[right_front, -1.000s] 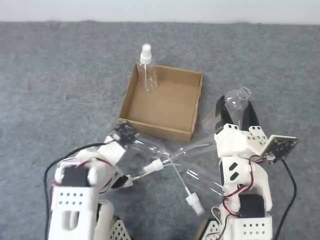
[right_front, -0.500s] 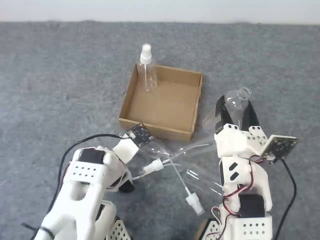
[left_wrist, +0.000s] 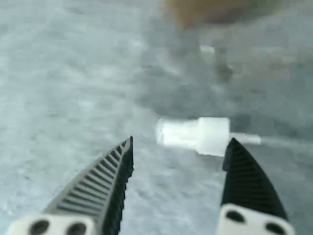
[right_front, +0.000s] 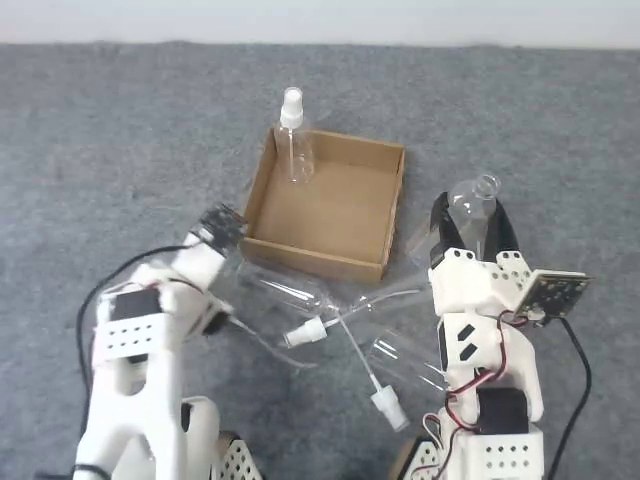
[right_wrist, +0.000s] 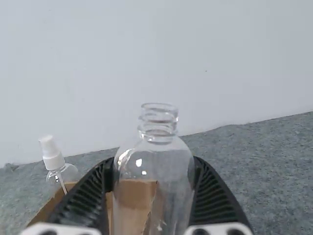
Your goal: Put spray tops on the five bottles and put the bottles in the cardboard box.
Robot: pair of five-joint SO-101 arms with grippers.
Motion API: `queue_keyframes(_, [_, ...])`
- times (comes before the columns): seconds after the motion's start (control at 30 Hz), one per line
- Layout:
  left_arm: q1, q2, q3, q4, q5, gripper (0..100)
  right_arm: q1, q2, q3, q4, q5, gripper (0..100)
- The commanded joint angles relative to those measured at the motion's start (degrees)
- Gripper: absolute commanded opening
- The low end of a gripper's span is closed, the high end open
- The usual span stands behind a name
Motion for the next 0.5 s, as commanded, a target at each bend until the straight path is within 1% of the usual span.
queue_keyframes(0.0, [-3.2,0.5,-4.1,-6.4,3.7,27,0.5,-1.1,-0.9,-2.0,1.1,1.3])
queue_keyframes(0.07, [-3.7,0.4,-4.7,-7.3,8.3,27,0.5,-1.1,-0.9,-2.0,1.1,1.3])
queue_keyframes(0.3, [-3.7,0.1,-6.2,-7.1,20.4,27,0.5,-1.1,-0.9,-2.0,1.1,1.3])
queue_keyframes(0.47, [-3.7,0.4,-5.9,-7.0,25.5,27,0.5,-1.1,-0.9,-2.0,1.1,1.3])
